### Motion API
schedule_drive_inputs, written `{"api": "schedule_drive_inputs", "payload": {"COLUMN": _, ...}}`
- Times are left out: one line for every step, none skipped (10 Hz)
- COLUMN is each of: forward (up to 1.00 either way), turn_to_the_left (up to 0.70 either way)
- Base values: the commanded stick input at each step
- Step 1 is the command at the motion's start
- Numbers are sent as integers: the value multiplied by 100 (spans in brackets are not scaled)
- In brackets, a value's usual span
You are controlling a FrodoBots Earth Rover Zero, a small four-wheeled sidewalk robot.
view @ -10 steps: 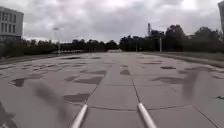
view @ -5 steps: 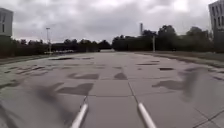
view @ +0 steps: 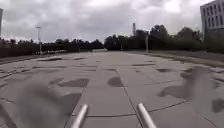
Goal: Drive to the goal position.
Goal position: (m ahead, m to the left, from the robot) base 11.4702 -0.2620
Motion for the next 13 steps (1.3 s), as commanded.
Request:
{"api": "schedule_drive_inputs", "payload": {"forward": 100, "turn_to_the_left": -27}}
{"api": "schedule_drive_inputs", "payload": {"forward": 100, "turn_to_the_left": -27}}
{"api": "schedule_drive_inputs", "payload": {"forward": 100, "turn_to_the_left": -27}}
{"api": "schedule_drive_inputs", "payload": {"forward": 100, "turn_to_the_left": -27}}
{"api": "schedule_drive_inputs", "payload": {"forward": 100, "turn_to_the_left": -27}}
{"api": "schedule_drive_inputs", "payload": {"forward": 100, "turn_to_the_left": -27}}
{"api": "schedule_drive_inputs", "payload": {"forward": 100, "turn_to_the_left": -27}}
{"api": "schedule_drive_inputs", "payload": {"forward": 100, "turn_to_the_left": -18}}
{"api": "schedule_drive_inputs", "payload": {"forward": 100, "turn_to_the_left": -1}}
{"api": "schedule_drive_inputs", "payload": {"forward": 100, "turn_to_the_left": 0}}
{"api": "schedule_drive_inputs", "payload": {"forward": 100, "turn_to_the_left": 0}}
{"api": "schedule_drive_inputs", "payload": {"forward": 100, "turn_to_the_left": 0}}
{"api": "schedule_drive_inputs", "payload": {"forward": 100, "turn_to_the_left": 0}}
